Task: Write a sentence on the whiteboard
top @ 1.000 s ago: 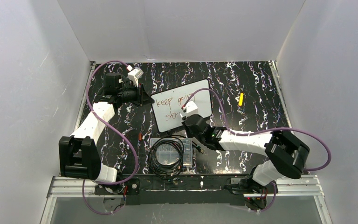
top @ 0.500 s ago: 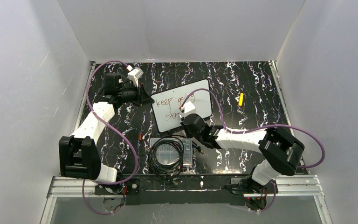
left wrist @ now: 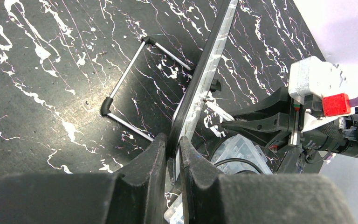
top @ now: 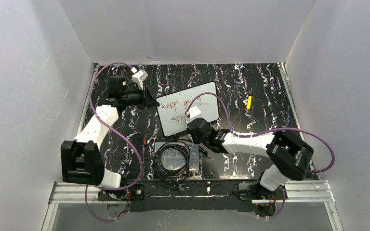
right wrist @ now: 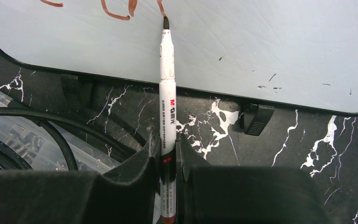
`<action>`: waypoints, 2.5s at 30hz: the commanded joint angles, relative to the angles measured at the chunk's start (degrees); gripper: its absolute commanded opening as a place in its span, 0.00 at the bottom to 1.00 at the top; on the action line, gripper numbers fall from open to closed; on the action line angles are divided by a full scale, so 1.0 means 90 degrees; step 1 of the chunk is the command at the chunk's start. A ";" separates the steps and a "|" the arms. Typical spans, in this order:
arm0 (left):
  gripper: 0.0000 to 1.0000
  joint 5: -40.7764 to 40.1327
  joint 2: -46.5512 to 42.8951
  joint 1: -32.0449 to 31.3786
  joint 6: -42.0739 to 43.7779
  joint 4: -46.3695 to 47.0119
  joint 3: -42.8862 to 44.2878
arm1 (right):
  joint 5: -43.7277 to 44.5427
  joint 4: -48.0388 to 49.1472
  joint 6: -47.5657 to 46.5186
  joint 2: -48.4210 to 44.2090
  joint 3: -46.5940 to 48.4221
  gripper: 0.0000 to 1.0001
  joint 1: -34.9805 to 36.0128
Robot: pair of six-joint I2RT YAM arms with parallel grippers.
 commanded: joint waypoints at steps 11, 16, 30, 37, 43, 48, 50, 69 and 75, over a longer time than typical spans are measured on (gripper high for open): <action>0.00 0.0070 -0.0196 0.0064 0.0031 0.0057 0.0254 | 0.0518 -0.0111 -0.0046 -0.0094 0.0367 0.01 -0.0044; 0.00 0.0075 -0.0194 0.0073 0.0029 0.0059 0.0250 | 0.0514 -0.0091 -0.0112 -0.0047 0.0466 0.01 -0.0045; 0.00 0.0080 -0.0199 0.0083 0.0024 0.0075 0.0250 | 0.0504 0.0066 -0.0102 -0.0427 0.0256 0.01 -0.0045; 0.00 0.0080 -0.0204 0.0083 0.0017 0.0076 0.0240 | 0.0579 -0.0097 -0.0063 -0.0216 0.0332 0.01 -0.0055; 0.00 0.0088 -0.0198 0.0083 0.0012 0.0086 0.0252 | 0.0565 -0.0227 0.0042 -0.0018 0.0405 0.01 -0.0091; 0.00 0.0093 -0.0189 0.0093 0.0008 0.0092 0.0268 | 0.0475 -0.0311 0.0062 0.0073 0.0464 0.01 -0.0113; 0.00 0.0089 -0.0196 0.0090 0.0008 0.0086 0.0254 | 0.0388 -0.0349 0.0086 0.0090 0.0456 0.01 -0.0113; 0.00 0.0095 -0.0182 0.0093 0.0007 0.0095 0.0254 | 0.0061 -0.0598 0.0299 0.0136 0.0372 0.01 -0.0113; 0.00 0.0091 -0.0191 0.0092 0.0004 0.0087 0.0254 | 0.0146 -0.0515 0.0268 0.0061 0.0333 0.01 -0.0113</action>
